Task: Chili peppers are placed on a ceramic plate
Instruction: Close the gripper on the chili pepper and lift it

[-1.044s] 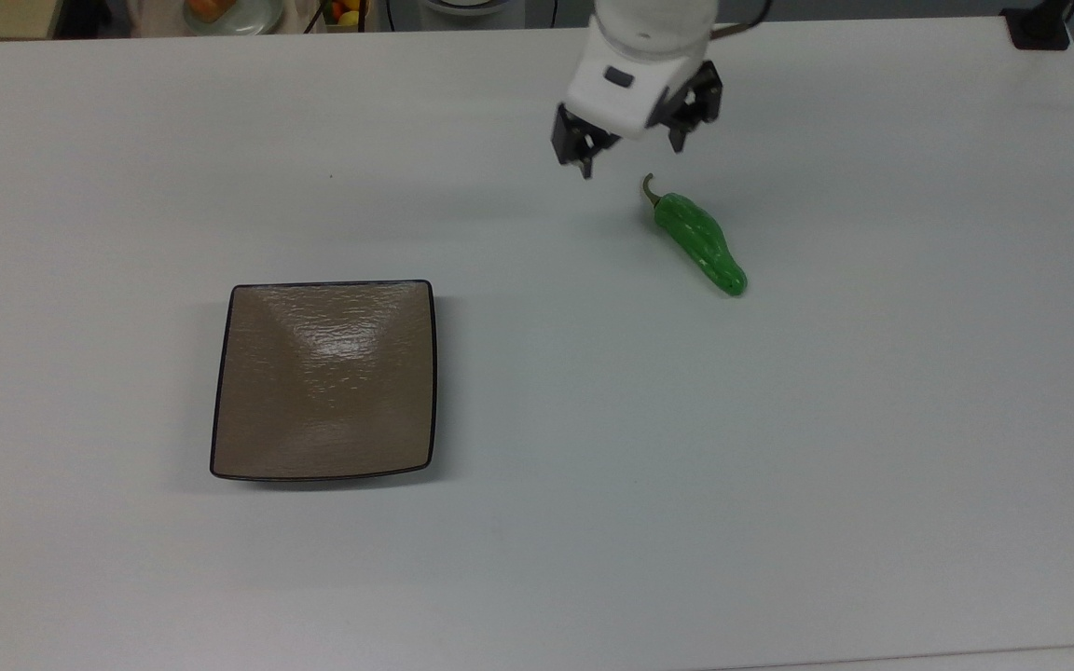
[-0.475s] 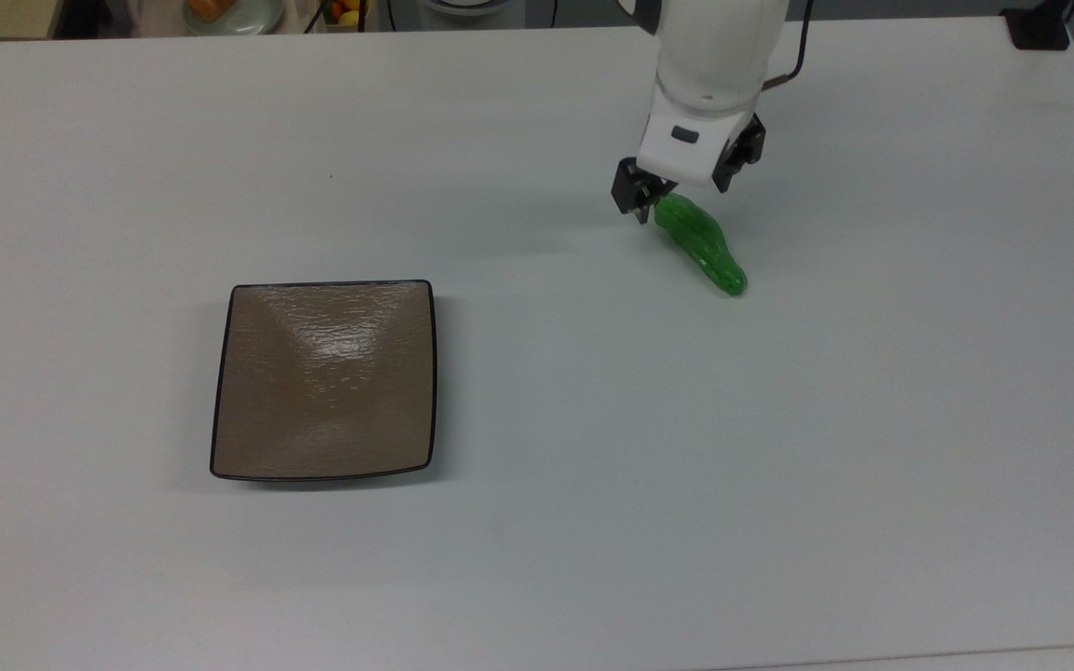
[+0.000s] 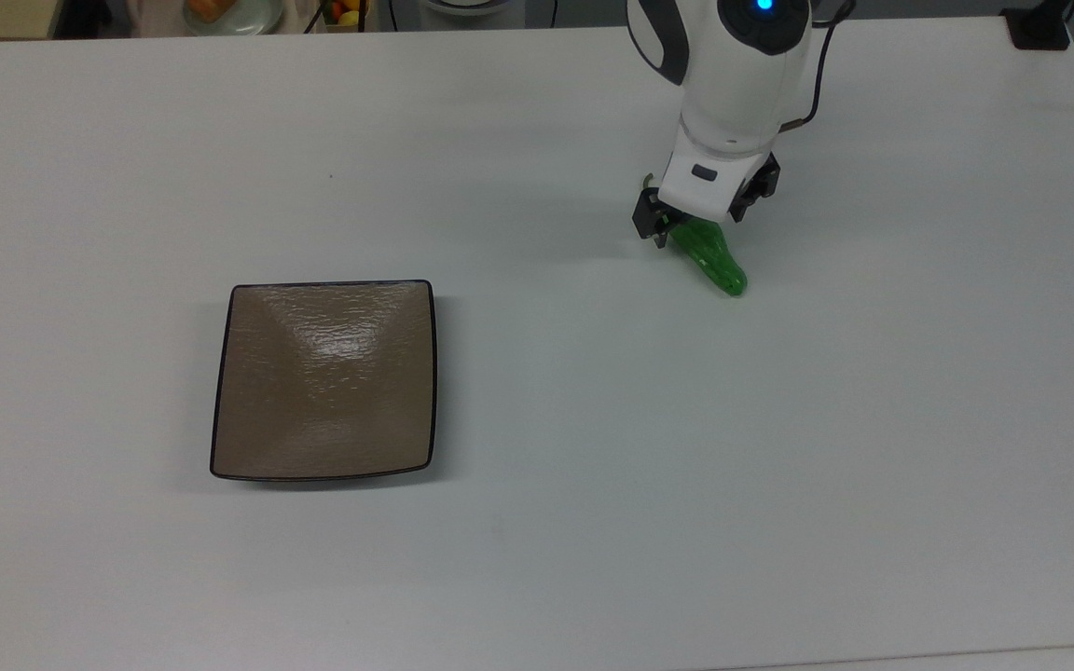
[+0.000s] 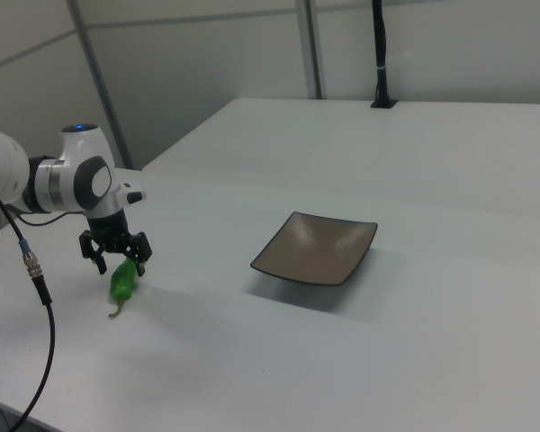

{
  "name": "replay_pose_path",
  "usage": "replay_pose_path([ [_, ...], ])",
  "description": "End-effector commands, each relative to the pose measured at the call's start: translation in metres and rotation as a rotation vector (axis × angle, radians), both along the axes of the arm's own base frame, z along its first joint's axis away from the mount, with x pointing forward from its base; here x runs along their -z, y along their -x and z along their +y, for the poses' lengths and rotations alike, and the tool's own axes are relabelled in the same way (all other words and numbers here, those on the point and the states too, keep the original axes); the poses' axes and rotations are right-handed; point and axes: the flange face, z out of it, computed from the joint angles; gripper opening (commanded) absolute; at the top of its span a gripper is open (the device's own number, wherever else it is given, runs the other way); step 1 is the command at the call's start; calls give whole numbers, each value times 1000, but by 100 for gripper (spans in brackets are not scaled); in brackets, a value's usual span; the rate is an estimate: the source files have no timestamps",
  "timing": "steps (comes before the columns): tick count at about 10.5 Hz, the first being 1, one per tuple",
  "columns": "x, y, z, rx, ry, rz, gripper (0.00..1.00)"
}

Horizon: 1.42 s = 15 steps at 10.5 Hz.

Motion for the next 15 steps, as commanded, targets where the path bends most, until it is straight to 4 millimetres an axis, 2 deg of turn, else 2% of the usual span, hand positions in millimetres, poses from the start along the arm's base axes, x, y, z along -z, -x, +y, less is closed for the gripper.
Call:
replay_pose_path([
  [1,16,7,5,-1,22,-10,100],
  [2,27,11,3,-21,48,-5,100],
  [3,36,14,0,-54,87,-8,92],
  [4,37,15,1,-66,94,-11,76],
  [7,34,14,1,-62,93,-12,18],
  [8,34,15,1,-62,96,-7,3],
  [10,27,13,-1,-56,95,-13,0],
  [11,15,11,-3,-48,86,-30,0],
  [13,-13,11,-9,-36,88,-41,0],
  [15,-58,2,-32,9,91,-47,0],
])
